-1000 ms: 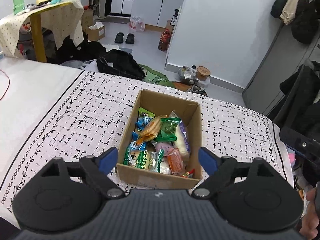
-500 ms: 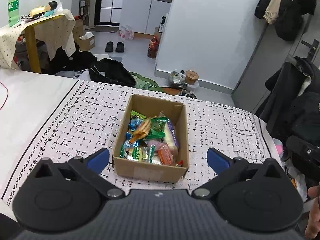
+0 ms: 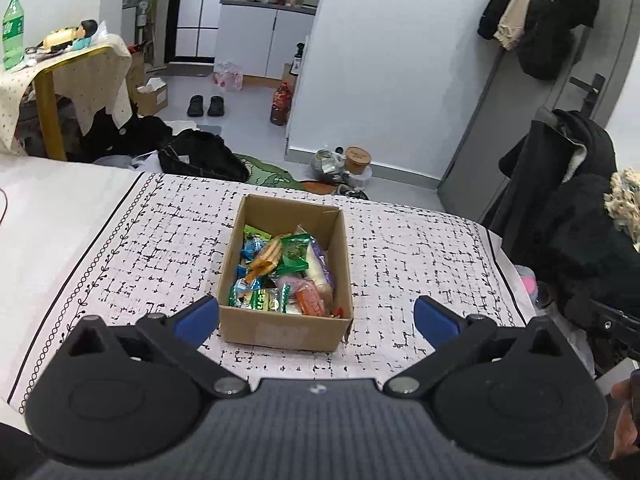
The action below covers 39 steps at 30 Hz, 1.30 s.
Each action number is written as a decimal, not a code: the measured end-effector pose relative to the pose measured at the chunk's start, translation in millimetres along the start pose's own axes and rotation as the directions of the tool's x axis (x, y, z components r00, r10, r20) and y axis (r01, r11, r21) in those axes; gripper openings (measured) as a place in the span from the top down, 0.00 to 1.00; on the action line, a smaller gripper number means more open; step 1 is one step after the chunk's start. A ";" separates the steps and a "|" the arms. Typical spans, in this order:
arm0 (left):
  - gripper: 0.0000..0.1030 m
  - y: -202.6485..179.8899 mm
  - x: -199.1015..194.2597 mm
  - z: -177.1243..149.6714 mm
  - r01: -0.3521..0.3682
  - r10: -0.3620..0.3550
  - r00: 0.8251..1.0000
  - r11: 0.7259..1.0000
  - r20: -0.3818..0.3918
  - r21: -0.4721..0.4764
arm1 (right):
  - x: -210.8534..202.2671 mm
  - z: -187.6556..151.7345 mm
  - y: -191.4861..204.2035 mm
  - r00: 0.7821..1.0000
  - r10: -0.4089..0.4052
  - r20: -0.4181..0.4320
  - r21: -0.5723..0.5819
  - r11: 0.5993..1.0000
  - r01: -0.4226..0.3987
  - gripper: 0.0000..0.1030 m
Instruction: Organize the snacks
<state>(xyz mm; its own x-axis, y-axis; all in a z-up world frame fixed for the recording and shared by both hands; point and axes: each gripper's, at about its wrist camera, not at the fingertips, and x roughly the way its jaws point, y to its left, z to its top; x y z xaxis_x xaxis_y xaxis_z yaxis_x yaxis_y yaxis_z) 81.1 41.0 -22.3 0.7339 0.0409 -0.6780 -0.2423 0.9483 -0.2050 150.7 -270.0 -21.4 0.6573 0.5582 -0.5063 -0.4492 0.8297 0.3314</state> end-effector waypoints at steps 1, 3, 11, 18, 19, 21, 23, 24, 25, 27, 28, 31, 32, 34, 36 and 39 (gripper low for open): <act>0.00 -0.2 -1.6 -1.2 0.003 -0.003 1.000 1.000 -0.001 0.003 | -1.9 -0.2 0.8 1.000 -0.001 0.000 -0.001 1.000 0.001 0.00; 0.00 -0.1 -5.3 -2.9 0.016 -0.016 1.000 1.000 -0.002 0.009 | -6.5 -1.3 2.2 1.000 -0.003 0.002 -0.005 1.000 0.003 0.00; 0.00 0.4 -22.0 -9.3 0.054 -0.054 0.999 0.998 0.001 0.033 | -17.7 -6.0 8.2 1.000 -0.003 -0.001 -0.015 1.000 0.003 0.00; 0.00 -4.1 -35.9 -14.0 0.070 -0.071 0.998 0.995 0.000 0.076 | -25.9 -8.5 14.3 1.000 0.002 -0.003 -0.026 1.000 -0.002 0.00; 0.00 -4.9 -37.9 -14.8 0.075 -0.075 0.997 0.994 0.000 0.084 | -26.1 -9.2 15.9 1.000 0.003 -0.003 -0.028 1.000 -0.003 0.00; 0.00 -6.1 -39.1 -15.3 0.080 -0.080 0.997 0.992 -0.002 0.094 | -27.7 -9.5 18.5 1.000 0.005 -0.004 -0.036 0.999 -0.005 0.00; 0.00 -4.0 -39.6 -15.6 0.079 -0.079 0.997 0.994 -0.008 0.080 | -28.8 -9.9 21.1 1.000 0.006 -0.008 -0.045 0.999 -0.006 0.00; 0.00 -2.2 -39.7 -15.8 0.078 -0.078 0.997 0.994 -0.009 0.073 | -29.0 -10.3 22.4 1.000 0.006 -0.011 -0.050 0.999 -0.006 0.00; 0.00 -1.1 -40.5 -16.8 0.078 -0.078 0.997 0.994 -0.008 0.073 | -28.7 -10.9 23.2 1.000 0.006 -0.013 -0.055 0.998 -0.006 0.00; 0.00 -1.6 -41.7 -18.6 0.081 -0.081 0.997 0.993 -0.010 0.083 | -28.1 -12.4 25.3 1.000 0.005 -0.025 -0.066 0.998 -0.007 0.00; 0.00 -1.8 -41.9 -19.3 0.084 -0.083 0.996 0.993 -0.014 0.087 | -27.3 -13.7 26.5 0.999 0.006 -0.032 -0.073 0.997 -0.008 0.00; 0.00 -3.5 -43.0 -21.1 0.088 -0.087 0.996 0.992 -0.019 0.092 | -26.6 -16.1 29.4 0.999 -0.001 -0.041 -0.079 0.997 -0.002 0.00; 0.00 -3.7 -42.9 -21.6 0.090 -0.089 0.996 0.992 -0.022 0.093 | -26.6 -15.8 28.4 0.999 0.002 -0.043 -0.074 0.997 -0.005 0.00; 0.00 -4.4 -43.0 -22.1 0.094 -0.093 0.995 0.991 -0.025 0.095 | -26.6 -16.1 27.6 0.999 0.001 -0.043 -0.076 0.997 -0.004 0.00; 0.00 -5.5 -43.0 -22.2 0.093 -0.091 0.996 0.991 -0.025 0.099 | -27.0 -16.2 27.4 0.999 -0.001 -0.044 -0.076 0.997 -0.002 0.00; 0.00 -5.5 -43.7 -21.8 0.093 -0.091 0.996 0.991 -0.024 0.101 | -26.8 -16.2 27.0 0.999 -0.001 -0.047 -0.074 0.997 -0.003 0.00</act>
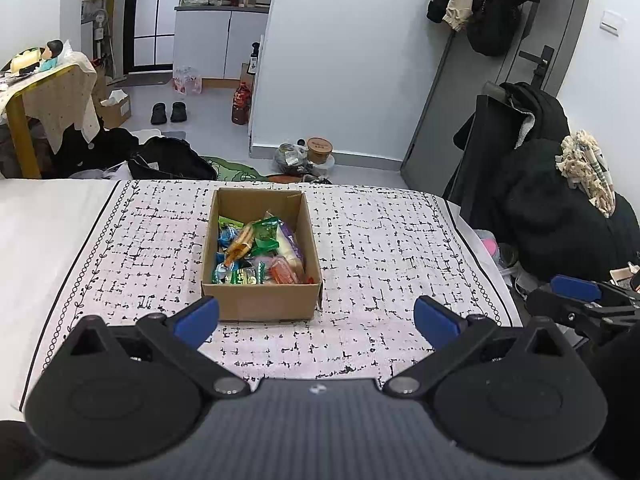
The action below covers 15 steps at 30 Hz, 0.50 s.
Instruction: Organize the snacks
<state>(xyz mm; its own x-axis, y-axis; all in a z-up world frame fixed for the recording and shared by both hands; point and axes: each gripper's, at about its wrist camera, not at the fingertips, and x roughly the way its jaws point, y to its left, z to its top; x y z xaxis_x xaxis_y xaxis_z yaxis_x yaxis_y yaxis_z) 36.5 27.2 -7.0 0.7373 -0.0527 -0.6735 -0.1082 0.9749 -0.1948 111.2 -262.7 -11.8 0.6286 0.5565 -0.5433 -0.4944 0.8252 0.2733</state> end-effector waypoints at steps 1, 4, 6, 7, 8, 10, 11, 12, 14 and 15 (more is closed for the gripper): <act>0.00 0.1 -0.3 0.2 0.000 0.000 1.000 1.000 0.000 -0.001 | 0.2 0.2 0.1 1.000 0.000 0.000 -0.001 1.000 0.000 0.00; 0.00 -0.4 -0.3 0.3 0.000 0.000 1.000 1.000 0.000 0.003 | 0.2 0.1 0.3 1.000 -0.001 -0.001 0.000 1.000 0.001 0.00; 0.00 -0.9 -0.6 0.7 0.000 0.000 1.000 1.000 0.000 0.003 | -0.3 0.6 0.4 1.000 -0.003 -0.003 -0.002 1.000 0.003 0.00; 0.00 -0.9 -0.7 1.0 0.000 0.000 1.000 1.000 0.000 0.003 | -0.1 0.5 0.3 1.000 -0.006 -0.002 -0.004 1.000 0.006 0.00; 0.00 -1.0 -0.5 0.8 0.000 0.000 1.000 1.000 0.000 0.002 | -0.4 0.5 0.6 1.000 -0.010 -0.002 -0.006 1.000 0.010 0.00; 0.00 -1.6 -0.7 1.6 0.001 -0.001 1.000 1.000 -0.003 0.003 | -1.2 0.3 1.5 1.000 -0.017 0.000 -0.012 1.000 0.017 0.00; 0.00 -1.1 -1.6 1.4 0.002 -0.002 1.000 1.000 -0.003 0.004 | -1.5 0.1 1.9 1.000 -0.020 0.001 -0.015 1.000 0.020 0.00; 0.00 -0.7 -1.9 1.1 0.001 -0.001 1.000 1.000 -0.004 0.004 | -1.9 0.3 2.0 1.000 -0.021 0.001 -0.017 1.000 0.021 0.00; 0.00 -0.6 -2.5 1.7 -0.004 0.004 1.000 1.000 -0.005 0.006 | -1.2 0.1 1.9 1.000 -0.019 0.000 -0.016 1.000 0.019 0.00; 0.00 -0.5 -3.0 2.0 -0.007 0.007 1.000 1.000 -0.005 0.006 | -1.2 0.1 1.9 1.000 -0.017 -0.002 -0.013 1.000 0.017 0.00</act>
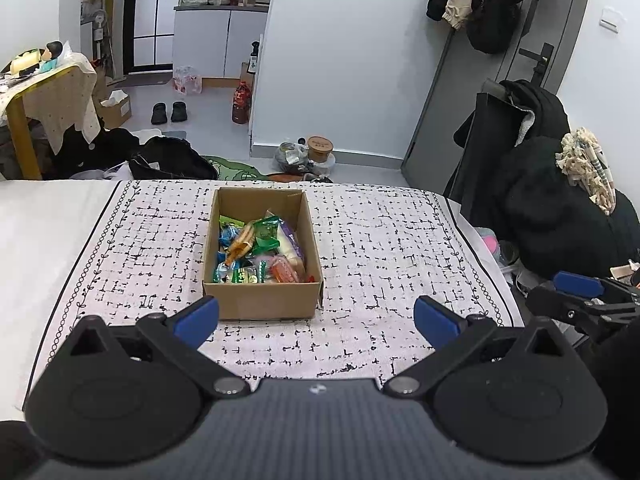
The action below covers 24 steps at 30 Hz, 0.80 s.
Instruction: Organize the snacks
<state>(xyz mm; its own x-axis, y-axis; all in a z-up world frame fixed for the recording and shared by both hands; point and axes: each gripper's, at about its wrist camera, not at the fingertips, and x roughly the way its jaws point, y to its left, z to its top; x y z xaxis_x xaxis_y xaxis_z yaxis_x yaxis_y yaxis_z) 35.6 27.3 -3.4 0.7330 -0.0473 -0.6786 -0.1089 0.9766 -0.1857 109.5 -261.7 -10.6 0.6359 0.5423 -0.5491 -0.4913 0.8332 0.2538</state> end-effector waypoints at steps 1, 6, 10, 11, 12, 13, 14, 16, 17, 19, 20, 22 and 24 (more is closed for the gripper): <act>0.00 0.7 -0.1 0.1 -0.003 0.003 1.000 1.000 0.000 0.000 | 0.1 -0.3 0.7 1.000 0.002 -0.001 0.002 1.000 -0.002 0.00; 0.00 1.2 1.3 -1.2 -0.004 0.004 1.000 1.000 -0.004 0.000 | 0.7 0.9 -0.3 1.000 0.004 -0.005 0.005 1.000 -0.004 0.00; 0.00 2.4 2.0 -1.0 -0.003 0.003 1.000 1.000 -0.006 -0.002 | 1.2 0.8 -0.5 1.000 0.003 -0.005 0.004 1.000 -0.003 0.00; 0.00 2.2 2.2 -1.0 -0.004 0.004 1.000 1.000 -0.006 -0.002 | 1.2 0.8 -0.6 1.000 0.003 -0.005 0.004 1.000 -0.003 0.00; 0.00 2.4 2.5 -1.3 -0.005 0.005 1.000 1.000 -0.006 -0.003 | 1.0 1.1 -0.5 1.000 0.003 -0.005 0.004 1.000 -0.003 0.00; 0.00 3.0 2.5 -1.3 -0.006 0.006 1.000 1.000 -0.007 -0.004 | 1.0 1.0 -0.5 1.000 0.003 -0.005 0.004 1.000 -0.003 0.00; 0.00 3.2 2.6 -1.5 -0.008 0.008 1.000 1.000 -0.008 -0.005 | 1.0 1.0 -0.5 1.000 0.004 -0.005 0.004 1.000 -0.004 0.00; 0.00 4.1 2.2 -1.7 -0.011 0.011 1.000 1.000 -0.008 -0.004 | 1.1 1.1 -0.3 1.000 0.003 -0.006 0.004 1.000 -0.003 0.00; 0.00 4.2 2.2 -1.7 -0.013 0.013 1.000 1.000 -0.007 -0.003 | 0.9 1.1 -0.2 1.000 0.002 -0.006 0.004 1.000 -0.002 0.00; 0.00 4.2 2.3 -1.5 -0.015 0.015 1.000 1.000 -0.008 -0.004 | 1.5 0.9 -0.5 1.000 0.001 -0.007 0.004 1.000 -0.001 0.00; 0.00 3.9 2.4 -1.5 -0.016 0.016 1.000 1.000 -0.008 -0.003 | 1.0 1.2 -0.6 1.000 0.000 -0.006 0.003 1.000 0.000 0.00; 0.00 3.6 2.3 -1.4 -0.018 0.018 1.000 1.000 -0.009 -0.002 | 1.5 0.7 -0.9 1.000 0.000 -0.006 0.003 1.000 0.000 0.00; 0.00 3.9 2.4 -1.5 -0.017 0.017 1.000 1.000 -0.009 -0.002 | 1.1 0.8 -1.1 1.000 0.001 -0.007 0.004 1.000 -0.001 0.00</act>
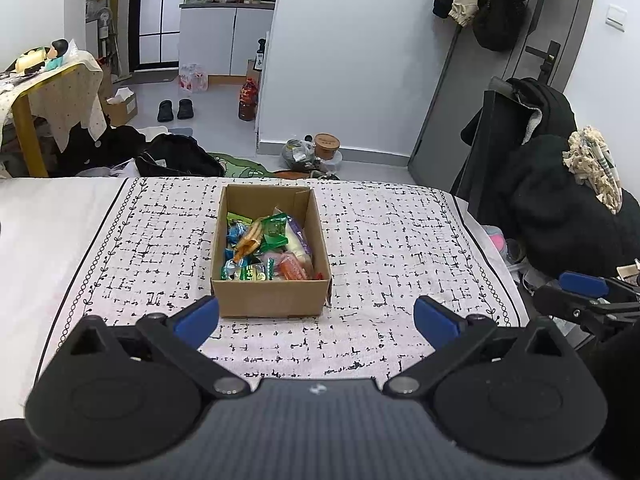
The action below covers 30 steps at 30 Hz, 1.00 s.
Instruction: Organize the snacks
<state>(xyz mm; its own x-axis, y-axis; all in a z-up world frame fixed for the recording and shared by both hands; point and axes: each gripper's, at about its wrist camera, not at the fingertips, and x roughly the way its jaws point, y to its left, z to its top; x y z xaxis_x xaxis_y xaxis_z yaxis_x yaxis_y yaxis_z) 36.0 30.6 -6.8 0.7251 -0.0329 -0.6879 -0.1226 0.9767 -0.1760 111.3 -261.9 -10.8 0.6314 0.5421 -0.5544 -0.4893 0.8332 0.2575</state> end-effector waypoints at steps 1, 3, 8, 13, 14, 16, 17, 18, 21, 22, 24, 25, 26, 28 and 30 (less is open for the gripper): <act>0.00 0.2 -0.1 -0.1 0.000 0.000 1.000 1.000 0.000 -0.001 | -0.1 0.1 0.2 1.000 0.000 0.000 0.000 1.000 0.000 0.00; 0.00 -0.1 0.0 -0.1 0.001 -0.001 1.000 1.000 0.000 -0.001 | -0.2 0.2 0.3 1.000 -0.002 0.001 -0.003 1.000 0.002 0.00; 0.00 -0.4 0.1 -0.1 0.000 0.000 1.000 1.000 0.000 0.000 | 0.0 -0.5 -0.1 1.000 -0.001 0.000 0.000 1.000 0.001 0.00; 0.00 -0.8 0.2 0.0 0.000 0.000 1.000 1.000 -0.001 -0.002 | 0.2 -0.4 0.1 1.000 -0.002 0.000 -0.001 1.000 0.002 0.00; 0.00 -0.8 0.2 0.0 0.000 0.000 1.000 1.000 -0.001 -0.002 | -0.2 -0.5 0.0 1.000 -0.002 0.001 -0.001 1.000 0.002 0.00; 0.00 -0.2 0.3 -0.3 0.001 -0.001 1.000 1.000 -0.002 -0.002 | 0.1 -0.3 0.1 1.000 -0.002 0.000 0.000 1.000 0.002 0.00; 0.00 -0.2 0.3 -0.9 0.001 -0.001 1.000 1.000 -0.002 -0.002 | -0.2 -0.4 0.0 1.000 -0.003 -0.001 0.000 1.000 0.003 0.00; 0.00 0.1 0.2 -1.2 0.001 -0.001 1.000 1.000 -0.002 -0.003 | 0.0 -1.0 0.3 1.000 -0.004 -0.001 0.000 1.000 0.004 0.00; 0.00 0.3 0.4 -1.6 0.001 -0.001 1.000 1.000 -0.004 -0.004 | 0.3 -1.6 -0.5 1.000 -0.005 -0.001 0.000 1.000 0.005 0.00; 0.00 0.4 0.8 -2.5 0.001 -0.001 1.000 1.000 -0.005 -0.005 | 0.5 -1.5 -0.5 1.000 -0.004 -0.001 0.000 1.000 0.004 0.00; 0.00 0.7 0.7 -2.7 0.002 -0.002 1.000 1.000 -0.005 -0.005 | 0.3 -1.6 -0.7 1.000 -0.004 -0.002 0.001 1.000 0.004 0.00; 0.00 0.4 0.9 -2.5 0.001 -0.001 1.000 1.000 -0.004 -0.005 | 0.6 -1.5 -0.5 1.000 -0.003 -0.002 0.002 1.000 0.003 0.00; 0.00 0.3 1.0 -2.5 0.001 -0.001 1.000 1.000 -0.004 -0.005 | 0.2 -1.6 -0.6 1.000 -0.003 -0.002 0.002 1.000 0.003 0.00; 0.00 0.7 0.8 -2.8 0.001 -0.001 1.000 1.000 -0.006 -0.006 | 0.6 -1.5 -0.5 1.000 -0.004 -0.002 0.001 1.000 0.004 0.00; 0.00 0.5 1.5 -3.9 0.001 -0.001 1.000 1.000 -0.007 -0.006 | 0.5 -1.5 -0.5 1.000 -0.003 -0.002 0.002 1.000 0.003 0.00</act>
<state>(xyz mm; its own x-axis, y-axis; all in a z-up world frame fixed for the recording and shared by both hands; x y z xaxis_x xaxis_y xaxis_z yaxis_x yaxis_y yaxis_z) 34.4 30.2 -10.7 0.7207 -0.0353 -0.6923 -0.1262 0.9753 -0.1812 111.0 -262.3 -12.4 0.6318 0.5392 -0.5569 -0.4861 0.8352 0.2572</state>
